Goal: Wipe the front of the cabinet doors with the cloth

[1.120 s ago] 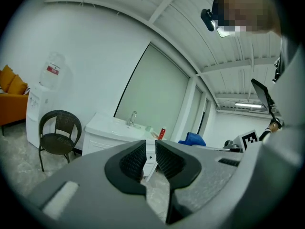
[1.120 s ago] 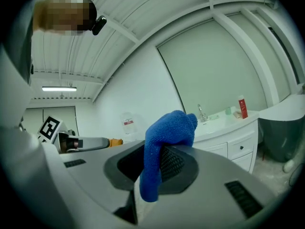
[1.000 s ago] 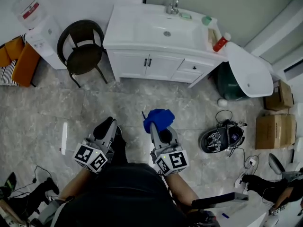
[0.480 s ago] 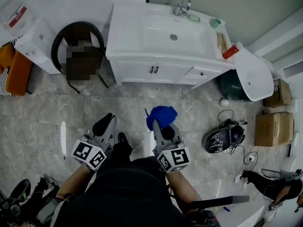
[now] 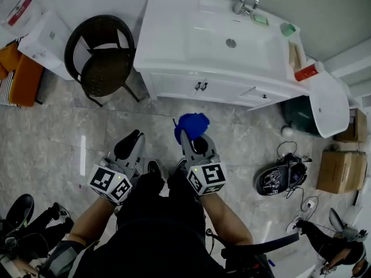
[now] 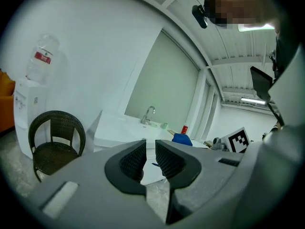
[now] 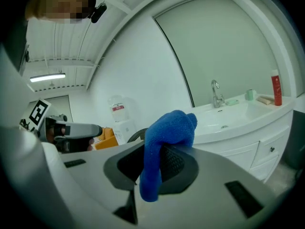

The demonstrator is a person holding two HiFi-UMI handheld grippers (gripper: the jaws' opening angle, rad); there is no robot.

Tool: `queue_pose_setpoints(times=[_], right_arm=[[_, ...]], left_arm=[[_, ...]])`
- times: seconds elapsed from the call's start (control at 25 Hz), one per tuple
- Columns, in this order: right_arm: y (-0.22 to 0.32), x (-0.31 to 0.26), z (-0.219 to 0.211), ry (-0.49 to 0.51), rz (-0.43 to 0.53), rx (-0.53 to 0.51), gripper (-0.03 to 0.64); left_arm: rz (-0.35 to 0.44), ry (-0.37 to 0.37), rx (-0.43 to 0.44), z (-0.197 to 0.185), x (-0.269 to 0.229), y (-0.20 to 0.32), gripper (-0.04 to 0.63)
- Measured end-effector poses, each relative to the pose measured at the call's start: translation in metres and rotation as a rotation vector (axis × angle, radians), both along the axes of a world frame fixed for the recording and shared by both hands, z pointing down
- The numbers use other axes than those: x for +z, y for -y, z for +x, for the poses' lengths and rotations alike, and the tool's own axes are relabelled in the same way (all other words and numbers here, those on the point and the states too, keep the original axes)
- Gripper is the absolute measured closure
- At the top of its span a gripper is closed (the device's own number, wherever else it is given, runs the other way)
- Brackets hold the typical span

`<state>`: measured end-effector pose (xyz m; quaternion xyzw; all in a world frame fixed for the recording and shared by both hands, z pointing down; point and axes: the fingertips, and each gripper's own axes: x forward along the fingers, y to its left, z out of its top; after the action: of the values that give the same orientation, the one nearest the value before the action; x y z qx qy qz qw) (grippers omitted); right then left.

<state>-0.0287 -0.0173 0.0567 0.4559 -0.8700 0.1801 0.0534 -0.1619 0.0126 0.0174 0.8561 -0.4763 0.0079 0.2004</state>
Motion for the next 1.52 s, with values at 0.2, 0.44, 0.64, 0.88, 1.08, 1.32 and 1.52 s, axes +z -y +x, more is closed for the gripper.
queue_pose_setpoints(times=[0.2,0.44,0.64,0.88,1.08,1.32,1.52], right_arm=[[0.052,0.033,-0.020,-0.038,0.048,-0.057,0.565],[0.091,0.087,-0.065,-0.069,0.099,-0.204,0.565],[0.126,0.153,-0.098,-0.116,0.173,-0.256,0.565],[0.163,0.219,-0.145,-0.091,0.290,-0.316,0.565],[0.180,0.263,-0.176,-0.110,0.402,-0.374,0.565],[0.194,0.296,-0.195,-0.170,0.474,-0.431,0.565],[0.225,0.323,-0.186,-0.224,0.418,-0.372,0.565]], left_arm=[[-0.008,0.041,-0.110,-0.018,0.033,0.038,0.533],[0.029,0.072,-0.167,-0.028,0.083,0.087,0.532],[0.038,0.066,-0.184,-0.042,0.145,0.105,0.532],[0.038,0.048,-0.223,-0.065,0.242,0.119,0.532],[0.100,0.028,-0.240,-0.069,0.303,0.135,0.532],[0.154,-0.002,-0.230,-0.066,0.350,0.136,0.532],[0.202,-0.003,-0.201,-0.057,0.363,0.132,0.532]])
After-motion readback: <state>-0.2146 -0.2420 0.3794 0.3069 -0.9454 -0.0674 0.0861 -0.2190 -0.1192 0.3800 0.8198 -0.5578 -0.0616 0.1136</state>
